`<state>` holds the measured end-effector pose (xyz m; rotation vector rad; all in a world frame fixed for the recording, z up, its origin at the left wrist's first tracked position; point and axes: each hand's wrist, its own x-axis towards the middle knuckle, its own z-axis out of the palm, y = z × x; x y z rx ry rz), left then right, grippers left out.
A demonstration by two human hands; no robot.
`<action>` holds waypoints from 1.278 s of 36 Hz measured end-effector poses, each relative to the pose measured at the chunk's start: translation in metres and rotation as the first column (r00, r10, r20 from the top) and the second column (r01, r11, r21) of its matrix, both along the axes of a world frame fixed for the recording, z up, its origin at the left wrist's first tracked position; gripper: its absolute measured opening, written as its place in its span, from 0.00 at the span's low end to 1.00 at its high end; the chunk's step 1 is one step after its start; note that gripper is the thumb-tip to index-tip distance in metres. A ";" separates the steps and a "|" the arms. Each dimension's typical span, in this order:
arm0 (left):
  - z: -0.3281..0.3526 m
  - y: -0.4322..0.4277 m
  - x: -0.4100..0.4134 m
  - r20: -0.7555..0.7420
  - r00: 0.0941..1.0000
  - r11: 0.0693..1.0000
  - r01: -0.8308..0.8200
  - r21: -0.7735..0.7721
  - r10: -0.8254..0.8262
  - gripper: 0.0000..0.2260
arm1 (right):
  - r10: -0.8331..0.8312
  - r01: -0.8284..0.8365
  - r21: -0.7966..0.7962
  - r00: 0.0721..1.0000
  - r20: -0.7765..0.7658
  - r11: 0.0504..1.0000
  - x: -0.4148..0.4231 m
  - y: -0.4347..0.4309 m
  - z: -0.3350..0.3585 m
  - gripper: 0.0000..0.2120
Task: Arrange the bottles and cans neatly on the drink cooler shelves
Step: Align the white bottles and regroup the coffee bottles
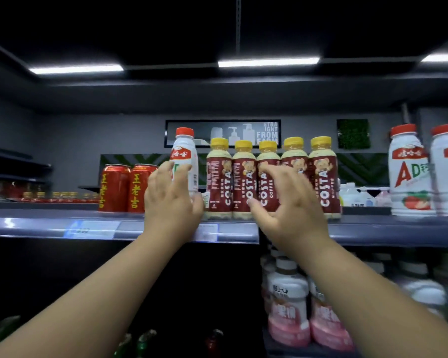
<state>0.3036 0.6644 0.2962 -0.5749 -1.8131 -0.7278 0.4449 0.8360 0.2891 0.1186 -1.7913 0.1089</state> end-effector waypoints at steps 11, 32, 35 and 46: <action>0.014 -0.012 -0.037 0.280 0.902 0.944 0.318 0.085 -0.329 0.42 | 0.286 -0.199 -0.359 0.935 0.210 0.912 -0.054 -0.070 0.014 0.22; 0.035 0.039 0.064 -0.154 0.785 0.800 0.592 -0.100 -0.600 0.45 | 0.566 -0.514 -0.499 0.823 -0.055 0.698 0.014 -0.032 0.028 0.14; 0.027 0.070 0.081 -0.153 0.743 0.755 0.617 -0.221 -0.651 0.49 | 0.495 -0.463 -0.549 0.863 -0.101 0.696 0.036 0.000 0.023 0.14; 0.018 0.152 0.130 -0.118 0.733 0.718 0.599 -0.354 -0.669 0.39 | 0.090 -0.105 -0.506 0.994 -0.055 0.856 0.106 0.106 0.003 0.17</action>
